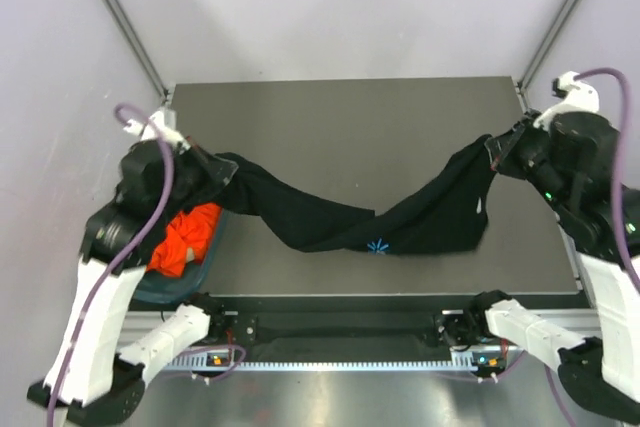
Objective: Fold and stack the t-shirts
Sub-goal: Flatten the tshirt out
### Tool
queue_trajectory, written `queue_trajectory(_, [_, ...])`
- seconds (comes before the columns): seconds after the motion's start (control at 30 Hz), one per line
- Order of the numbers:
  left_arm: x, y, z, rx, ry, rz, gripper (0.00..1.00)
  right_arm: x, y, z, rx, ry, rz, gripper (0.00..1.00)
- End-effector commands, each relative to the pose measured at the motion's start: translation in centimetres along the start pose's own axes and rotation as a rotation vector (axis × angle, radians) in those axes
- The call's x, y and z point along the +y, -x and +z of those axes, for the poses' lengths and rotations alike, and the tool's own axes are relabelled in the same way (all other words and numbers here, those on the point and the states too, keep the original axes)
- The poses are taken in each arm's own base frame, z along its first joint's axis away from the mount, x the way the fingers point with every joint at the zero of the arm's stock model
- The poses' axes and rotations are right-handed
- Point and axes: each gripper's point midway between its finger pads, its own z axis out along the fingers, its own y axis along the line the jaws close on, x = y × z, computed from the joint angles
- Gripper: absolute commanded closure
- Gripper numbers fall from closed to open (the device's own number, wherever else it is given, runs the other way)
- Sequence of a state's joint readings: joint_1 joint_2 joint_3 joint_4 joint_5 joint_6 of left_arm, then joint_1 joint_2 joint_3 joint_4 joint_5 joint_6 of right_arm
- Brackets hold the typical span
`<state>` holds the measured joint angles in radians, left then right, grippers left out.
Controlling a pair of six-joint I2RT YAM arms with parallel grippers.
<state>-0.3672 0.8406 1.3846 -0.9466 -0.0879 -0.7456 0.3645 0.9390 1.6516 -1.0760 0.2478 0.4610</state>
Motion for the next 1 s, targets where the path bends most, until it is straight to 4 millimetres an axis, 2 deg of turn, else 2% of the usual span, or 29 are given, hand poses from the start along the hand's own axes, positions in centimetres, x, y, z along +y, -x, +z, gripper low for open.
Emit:
queue_trajectory(0.0, [0.4, -0.4, 4.8, 0.084, 0.118, -0.018, 0.99, -3.0, 0.8, 4.4, -0.004, -0.245, -0.072, 1.0])
queue_trajectory(0.03, [1.5, -1.5, 7.4, 0.144, 0.198, -0.006, 0.93, -3.6, 0.9, 5.5, 0.006, -0.283, -0.105, 1.0])
queue_trajectory(0.07, [2.0, -1.9, 8.6, 0.179, 0.234, 0.023, 0.76, -4.1, 0.8, 6.8, 0.019, -0.316, -0.119, 1.0])
queue_trajectory(0.1, [2.5, -2.0, 9.1, 0.211, 0.285, 0.048, 0.72, -4.5, -0.1, 9.4, 0.069, -0.342, -0.138, 1.0])
queue_trajectory(0.13, [4.3, -2.7, 11.5, 0.253, 0.393, 0.083, 0.65, -5.7, 0.4, 11.3, 0.068, -0.364, -0.134, 1.0])
queue_trajectory(0.17, [5.0, -2.8, 12.1, 0.278, 0.439, 0.12, 0.53, -6.7, -0.5, 13.1, 0.105, -0.379, -0.129, 0.96])
queue_trajectory(0.2, [5.2, -2.2, 12.2, 0.286, 0.478, 0.14, 0.47, -7.1, -2.6, 16.3, 0.2, -0.357, -0.116, 0.88])
queue_trajectory(0.23, [6.0, -2.6, 13.4, 0.325, 0.53, 0.182, 0.43, -9.0, -2.7, 17.8, 0.229, -0.382, -0.081, 0.76])
queue_trajectory(0.27, [5.8, -2.4, 13.7, 0.336, 0.535, 0.193, 0.43, -9.4, -2.6, 19.1, 0.247, -0.38, -0.069, 0.68])
queue_trajectory(0.3, [5.0, -1.8, 13.9, 0.329, 0.516, 0.202, 0.42, -10.2, -4.2, 21.4, 0.317, -0.395, -0.077, 0.58])
queue_trajectory(0.33, [4.9, -1.8, 14.1, 0.339, 0.508, 0.222, 0.42, -10.6, -4.7, 22.0, 0.352, -0.396, -0.097, 0.44])
queue_trajectory(0.37, [3.8, -2.2, 14.4, 0.341, 0.455, 0.232, 0.41, -10.5, -5.2, 23.1, 0.385, -0.385, -0.106, 0.35])
queue_trajectory(0.4, [3.8, -3.2, 14.4, 0.375, 0.444, 0.249, 0.41, -10.3, -5.8, 23.3, 0.408, -0.372, -0.109, 0.32])
queue_trajectory(0.43, [2.5, -3.8, 14.4, 0.375, 0.373, 0.279, 0.41, -10.2, -6.4, 23.4, 0.431, -0.358, -0.111, 0.29])
queue_trajectory(0.47, [2.4, -6.3, 14.6, 0.447, 0.321, 0.283, 0.41, -10.3, -8.0, 23.2, 0.484, -0.354, -0.119, 0.28])
queue_trajectory(0.53, [1.1, -8.7, 14.1, 0.495, 0.216, 0.283, 0.41, -9.0, -9.9, 22.3, 0.539, -0.277, -0.121, 0.26])
queue_trajectory(0.57, [0.8, -11.4, 14.6, 0.534, 0.164, 0.294, 0.41, -8.8, -12.3, 21.9, 0.583, -0.246, -0.116, 0.26])
queue_trajectory(0.6, [-0.2, -13.3, 14.1, 0.589, 0.093, 0.278, 0.41, -5.8, -13.1, 20.7, 0.59, -0.116, -0.11, 0.25])
queue_trajectory(0.63, [-0.5, -14.3, 13.8, 0.601, 0.074, 0.263, 0.42, -4.4, -14.3, 20.2, 0.604, -0.051, -0.11, 0.25])
queue_trajectory(0.67, [0.1, -16.5, 13.6, 0.643, 0.075, 0.273, 0.43, -3.4, -16.6, 19.6, 0.631, -0.001, -0.101, 0.24])
queue_trajectory(0.7, [0.5, -17.5, 13.5, 0.666, 0.08, 0.272, 0.44, -0.7, -18.6, 18.9, 0.675, 0.082, -0.073, 0.24])
queue_trajectory(0.73, [0.9, -18.5, 13.4, 0.692, 0.088, 0.268, 0.45, 0.5, -20.0, 18.5, 0.704, 0.123, -0.055, 0.23])
queue_trajectory(0.77, [2.1, -19.9, 13.2, 0.732, 0.11, 0.273, 0.47, 1.1, -22.5, 18.0, 0.762, 0.143, -0.034, 0.23])
queue_trajectory(0.8, [2.7, -20.4, 13.0, 0.75, 0.127, 0.277, 0.48, 3.3, -24.0, 18.0, 0.784, 0.181, -0.011, 0.22])
queue_trajectory(0.87, [4.5, -20.6, 12.8, 0.751, 0.193, 0.3, 0.49, 5.1, -25.5, 18.0, 0.809, 0.196, -0.007, 0.22])
queue_trajectory(0.9, [5.1, -20.5, 12.4, 0.748, 0.219, 0.308, 0.5, 6.4, -27.1, 18.1, 0.84, 0.18, 0.003, 0.23])
queue_trajectory(0.93, [5.1, -20.0, 12.2, 0.726, 0.224, 0.307, 0.5, 7.3, -27.0, 18.4, 0.836, 0.162, 0.007, 0.25])
queue_trajectory(0.97, [5.4, -20.1, 11.9, 0.721, 0.227, 0.304, 0.5, 7.3, -28.4, 19.0, 0.868, 0.116, 0.002, 0.26])
